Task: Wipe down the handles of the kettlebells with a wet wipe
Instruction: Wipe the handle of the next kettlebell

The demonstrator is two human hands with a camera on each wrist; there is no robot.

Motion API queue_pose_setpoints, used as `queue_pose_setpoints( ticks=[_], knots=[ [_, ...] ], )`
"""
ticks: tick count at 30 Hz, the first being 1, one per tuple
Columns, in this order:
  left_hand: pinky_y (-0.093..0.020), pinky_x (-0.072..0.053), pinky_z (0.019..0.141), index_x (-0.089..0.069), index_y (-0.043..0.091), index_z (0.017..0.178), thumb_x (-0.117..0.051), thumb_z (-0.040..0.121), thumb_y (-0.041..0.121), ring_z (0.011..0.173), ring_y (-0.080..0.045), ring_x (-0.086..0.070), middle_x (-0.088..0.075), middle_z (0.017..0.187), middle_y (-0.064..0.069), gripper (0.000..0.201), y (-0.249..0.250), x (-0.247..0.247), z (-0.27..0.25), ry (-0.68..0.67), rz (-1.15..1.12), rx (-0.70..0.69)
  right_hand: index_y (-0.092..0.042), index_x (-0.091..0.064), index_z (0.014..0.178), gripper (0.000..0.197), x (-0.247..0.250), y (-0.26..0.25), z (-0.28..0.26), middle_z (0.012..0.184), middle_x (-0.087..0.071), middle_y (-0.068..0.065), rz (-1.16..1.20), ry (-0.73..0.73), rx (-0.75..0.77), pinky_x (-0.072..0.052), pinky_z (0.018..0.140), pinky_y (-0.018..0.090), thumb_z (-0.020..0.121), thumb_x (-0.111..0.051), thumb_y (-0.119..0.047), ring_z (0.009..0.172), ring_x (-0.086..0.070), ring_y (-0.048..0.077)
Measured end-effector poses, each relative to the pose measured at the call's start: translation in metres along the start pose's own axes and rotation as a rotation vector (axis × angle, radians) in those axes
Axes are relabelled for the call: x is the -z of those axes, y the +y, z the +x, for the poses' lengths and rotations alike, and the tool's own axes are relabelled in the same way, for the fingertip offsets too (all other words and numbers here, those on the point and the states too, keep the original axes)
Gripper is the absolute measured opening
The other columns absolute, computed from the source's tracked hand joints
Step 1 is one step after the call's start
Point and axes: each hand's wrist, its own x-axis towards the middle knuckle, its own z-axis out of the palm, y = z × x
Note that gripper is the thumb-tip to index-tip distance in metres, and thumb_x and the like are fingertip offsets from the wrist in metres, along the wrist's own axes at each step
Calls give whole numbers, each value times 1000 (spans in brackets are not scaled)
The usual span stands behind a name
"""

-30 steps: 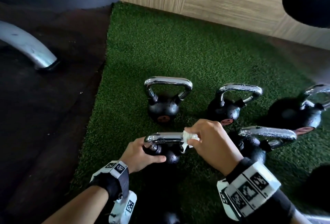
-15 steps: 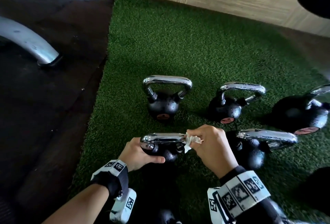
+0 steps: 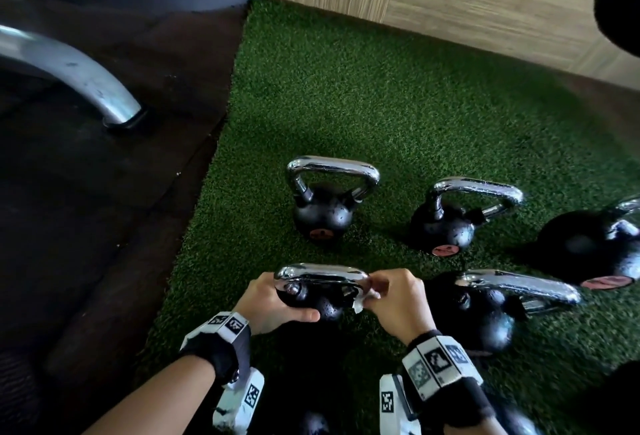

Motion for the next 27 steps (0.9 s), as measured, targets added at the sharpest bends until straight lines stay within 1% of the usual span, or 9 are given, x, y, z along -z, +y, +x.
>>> queue_pose_setpoints(
  ticks=[3, 6, 9, 11, 13, 15, 20, 23, 27],
  knots=[
    [-20, -48, 102, -72, 42, 115, -83, 48, 76, 105, 5, -65, -73, 107, 23, 75, 1, 1, -3, -19, 65, 27, -34, -64, 61, 34, -12, 3, 1, 52, -55, -17, 2, -43, -2, -38, 54, 4, 72, -83, -8, 56, -51, -9],
    [-24, -48, 103, -65, 36, 126, -85, 63, 61, 109, -2, -63, -68, 116, 17, 71, 1, 11, -3, -117, 139, 65, -29, -73, 68, 25, -14, 7, 5, 54, -55, -19, 2, -43, -16, -38, 55, 2, 73, -82, -7, 60, -53, -2],
    [-19, -50, 78, -67, 29, 117, -74, 83, 19, 89, -11, -65, -68, 97, 8, 36, 7, 33, 2, -221, 265, 17, -24, -82, 91, 23, -1, 12, 9, 75, -68, -16, 8, 90, -42, -37, 60, 4, 79, -78, -4, 74, -62, 4],
    [-15, -46, 66, -69, 40, 102, -59, 91, 2, 76, -4, -67, -70, 86, 16, 41, 15, 54, 5, -182, 285, -69, -25, -80, 100, 27, 13, 14, 11, 97, -74, -3, 21, 180, -33, -41, 70, 13, 80, -79, -7, 86, -65, 12],
    [-2, -45, 71, -70, 44, 116, -59, 98, 6, 71, 16, -62, -73, 103, 22, 44, 30, 74, 4, -20, 153, -102, -31, -79, 104, 32, 28, 10, 10, 102, -75, -7, 130, 214, 21, -45, 73, 13, 80, -80, -10, 88, -69, 8],
    [-13, -56, 86, -72, 41, 121, -67, 98, 22, 89, 12, -69, -74, 117, 18, 30, 48, 86, 3, 131, -112, -185, -38, -77, 101, 37, 38, -3, 6, 96, -77, -15, 327, 170, 134, -51, 74, 8, 79, -82, -9, 86, -71, -1],
    [-27, -60, 89, -75, 34, 120, -73, 82, 64, 116, -15, -70, -74, 124, 5, 49, 103, 84, -12, -161, -508, -266, -29, -73, 99, 37, 38, -46, -7, 88, -78, -13, 520, 151, 347, -58, 77, 20, 71, -89, -10, 82, -74, 5],
    [-30, -59, 92, -76, 23, 120, -72, 87, 54, 116, -15, -70, -74, 124, 1, 46, 118, 76, -18, -181, -537, -291, -25, -66, 99, 43, 32, -60, -10, 89, -77, -8, 641, 140, 376, -61, 77, 29, 67, -91, -9, 82, -75, 10],
    [-18, -59, 75, -80, 18, 111, -76, 82, 31, 97, -12, -75, -79, 110, -5, 32, 115, 68, -23, -145, -658, -255, -29, -60, 100, 55, 27, -65, -12, 91, -65, -6, 578, 234, 357, -59, 68, 29, 60, -96, -17, 73, -70, 12]
  ],
)
